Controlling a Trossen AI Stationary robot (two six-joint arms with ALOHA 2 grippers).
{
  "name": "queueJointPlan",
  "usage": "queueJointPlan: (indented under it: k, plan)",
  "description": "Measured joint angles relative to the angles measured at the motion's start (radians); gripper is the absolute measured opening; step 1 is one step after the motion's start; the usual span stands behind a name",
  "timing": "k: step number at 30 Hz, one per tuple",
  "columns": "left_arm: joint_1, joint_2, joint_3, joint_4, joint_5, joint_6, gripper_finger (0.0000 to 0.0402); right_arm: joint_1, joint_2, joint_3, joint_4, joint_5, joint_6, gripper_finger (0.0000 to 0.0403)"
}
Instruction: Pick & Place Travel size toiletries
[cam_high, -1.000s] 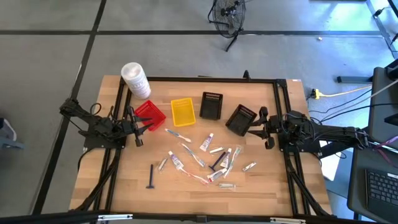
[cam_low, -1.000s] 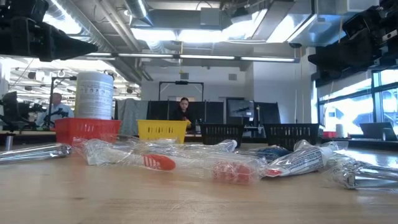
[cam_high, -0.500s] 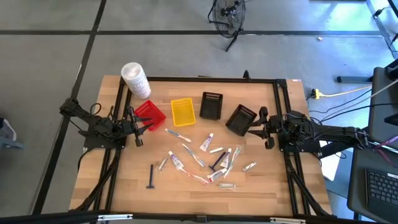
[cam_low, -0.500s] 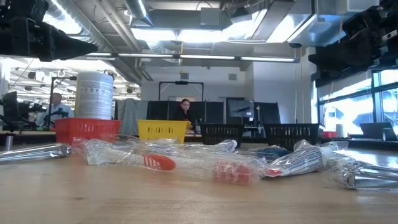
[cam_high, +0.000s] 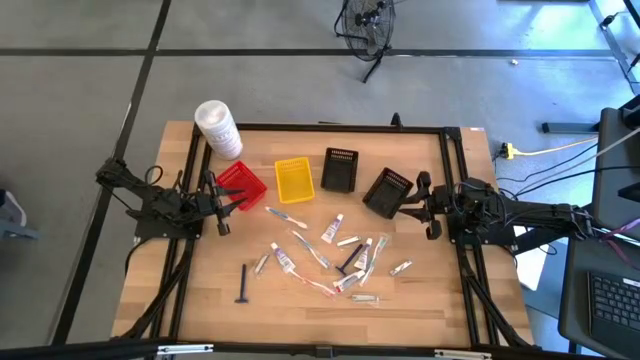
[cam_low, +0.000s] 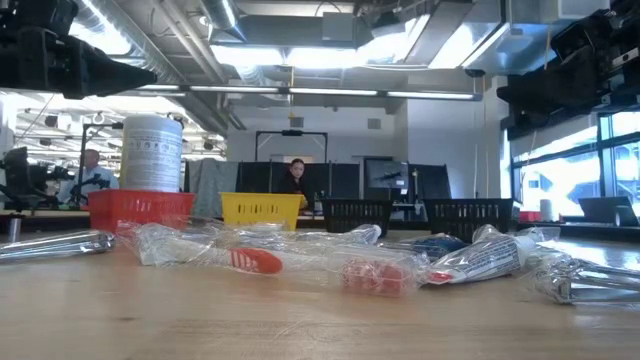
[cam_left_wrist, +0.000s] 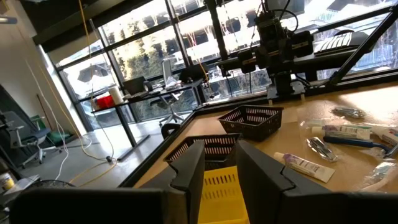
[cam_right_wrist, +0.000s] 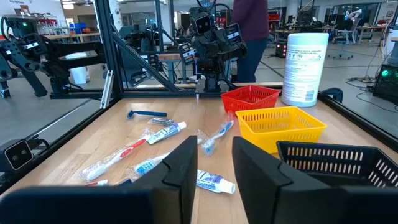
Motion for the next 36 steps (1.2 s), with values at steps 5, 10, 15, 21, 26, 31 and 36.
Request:
queueJointPlan:
  k: [5,10,15,21,26,31,36]
  plan:
    - [0.0,0.0,0.0,0.0,0.0,0.0,0.0088,0.0,0.0,0.0,0.0,0.0,0.0,0.0098]
    - [0.0,0.0,0.0,0.0,0.0,0.0,0.0088,0.0,0.0,0.0,0.0,0.0,0.0,0.0099]
    - [0.0,0.0,0.0,0.0,0.0,0.0,0.0088,0.0,0.0,0.0,0.0,0.0,0.0,0.0108]
    - [0.0,0.0,0.0,0.0,0.0,0.0,0.0088,0.0,0.0,0.0,0.0,0.0,0.0,0.012]
    - [0.0,0.0,0.0,0.0,0.0,0.0,0.0088,0.0,0.0,0.0,0.0,0.0,0.0,0.0128]
    - [0.0,0.0,0.0,0.0,0.0,0.0,0.0088,0.0,0.0,0.0,0.0,0.0,0.0,0.0135]
    - [0.0,0.0,0.0,0.0,0.0,0.0,0.0088,0.0,0.0,0.0,0.0,0.0,0.0,0.014]
